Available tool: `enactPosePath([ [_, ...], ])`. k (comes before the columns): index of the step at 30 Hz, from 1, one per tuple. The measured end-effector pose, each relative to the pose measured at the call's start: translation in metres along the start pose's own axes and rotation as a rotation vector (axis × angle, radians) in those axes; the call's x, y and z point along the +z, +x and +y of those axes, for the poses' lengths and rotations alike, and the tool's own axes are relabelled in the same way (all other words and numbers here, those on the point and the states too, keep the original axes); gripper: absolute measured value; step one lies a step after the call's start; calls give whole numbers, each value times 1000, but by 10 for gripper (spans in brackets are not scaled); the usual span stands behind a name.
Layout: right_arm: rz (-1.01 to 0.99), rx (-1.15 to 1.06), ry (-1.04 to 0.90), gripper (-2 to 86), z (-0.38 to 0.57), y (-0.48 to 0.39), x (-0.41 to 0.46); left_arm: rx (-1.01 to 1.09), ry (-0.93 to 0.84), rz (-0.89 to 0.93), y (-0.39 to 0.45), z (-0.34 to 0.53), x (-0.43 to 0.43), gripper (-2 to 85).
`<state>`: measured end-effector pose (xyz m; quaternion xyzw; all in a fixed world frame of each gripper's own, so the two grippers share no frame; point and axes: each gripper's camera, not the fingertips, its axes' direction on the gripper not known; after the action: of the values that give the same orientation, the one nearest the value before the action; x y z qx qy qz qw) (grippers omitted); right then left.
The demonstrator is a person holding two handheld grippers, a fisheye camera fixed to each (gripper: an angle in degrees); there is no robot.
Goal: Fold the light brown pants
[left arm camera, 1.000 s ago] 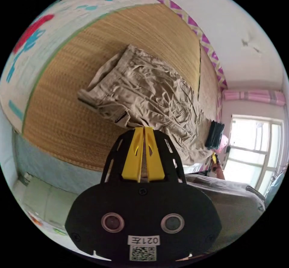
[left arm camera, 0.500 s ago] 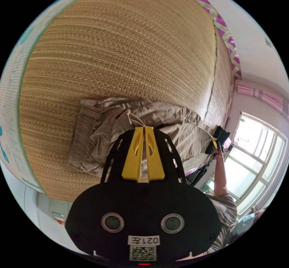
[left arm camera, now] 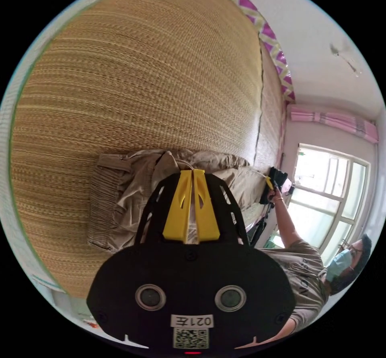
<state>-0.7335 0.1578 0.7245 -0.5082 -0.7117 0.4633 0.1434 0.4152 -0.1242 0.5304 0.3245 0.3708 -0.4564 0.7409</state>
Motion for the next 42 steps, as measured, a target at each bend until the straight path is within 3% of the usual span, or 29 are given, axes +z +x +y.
enactPosePath([
  [5, -18, 2, 18, -1, -3, -6, 0, -121, 44, 47, -46, -6, 26, -9],
  [10, 1, -107, 38, 11, 8, -28, -41, -80, 125, 108, -73, 20, 11, -9],
  [16, 88, -267, 18, 44, 83, -32, -89, 72, 190, -77, -78, 95, -16, -10],
  [20, 228, -263, 159, 79, 160, -8, -108, 205, 125, -173, -51, 166, 16, -10],
  [22, 187, -164, 230, 87, 184, 19, -114, 211, 91, -145, -47, 196, 35, -10],
  [27, -165, 142, 389, 100, 229, 91, -108, 141, 78, -15, -49, 262, 69, -10],
  [32, -211, 116, 440, 93, 233, 85, -99, 68, 142, 96, -58, 311, 67, -10],
  [36, -211, 99, 418, 63, 232, 74, -99, 68, 149, 76, -61, 334, 54, -10],
  [39, -335, 73, 423, 69, 231, 64, -96, 65, 166, 69, -66, 348, 40, -10],
  [42, -259, 34, 367, 67, 221, 28, -90, 59, 178, 77, -73, 360, 30, -10],
])
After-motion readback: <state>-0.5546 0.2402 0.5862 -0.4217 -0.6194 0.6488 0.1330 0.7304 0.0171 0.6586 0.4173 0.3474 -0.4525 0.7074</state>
